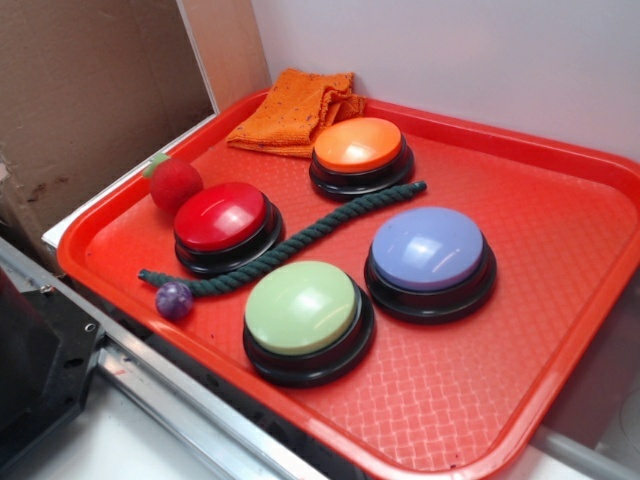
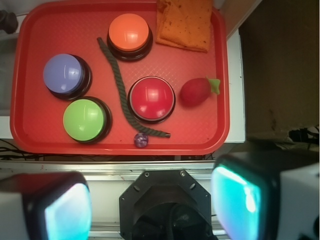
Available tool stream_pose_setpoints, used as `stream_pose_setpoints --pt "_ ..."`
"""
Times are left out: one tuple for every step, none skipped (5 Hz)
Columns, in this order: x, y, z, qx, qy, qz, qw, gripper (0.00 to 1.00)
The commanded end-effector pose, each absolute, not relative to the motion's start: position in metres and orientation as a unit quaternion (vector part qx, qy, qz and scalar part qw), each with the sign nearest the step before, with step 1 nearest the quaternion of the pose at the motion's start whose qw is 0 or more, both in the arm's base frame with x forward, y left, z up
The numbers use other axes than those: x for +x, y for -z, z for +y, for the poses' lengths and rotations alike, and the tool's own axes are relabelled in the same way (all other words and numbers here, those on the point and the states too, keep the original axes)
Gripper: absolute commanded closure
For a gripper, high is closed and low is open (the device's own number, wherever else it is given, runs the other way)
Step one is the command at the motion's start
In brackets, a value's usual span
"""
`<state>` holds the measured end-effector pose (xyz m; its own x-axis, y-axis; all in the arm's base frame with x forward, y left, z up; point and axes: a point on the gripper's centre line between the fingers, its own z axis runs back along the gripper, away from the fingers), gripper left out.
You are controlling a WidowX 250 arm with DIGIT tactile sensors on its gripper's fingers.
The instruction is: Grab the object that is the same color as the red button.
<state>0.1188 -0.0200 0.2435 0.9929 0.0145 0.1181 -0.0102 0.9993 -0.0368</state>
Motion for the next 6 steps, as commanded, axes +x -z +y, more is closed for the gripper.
stream_pose_setpoints --pt "0.119 -0.244 -0.02 -0.018 -0.006 -0.059 0.998 0.0" --pt "0.134 -0.228 -0.007 -0.013 -0.105 -0.047 0.993 0.0" --pt "0.146 -0.21 0.003 -0.026 -0.184 -0.049 0.981 0.0" --pt "0.157 -0.19 0.014 -0.015 -0.272 -0.047 0.961 0.0" --pt "0.17 -0.158 0.03 -0.035 -0.379 -0.076 0.921 0.0" --pt "0.174 -0.14 0.042 -0.034 -0.436 -0.09 0.895 0.0"
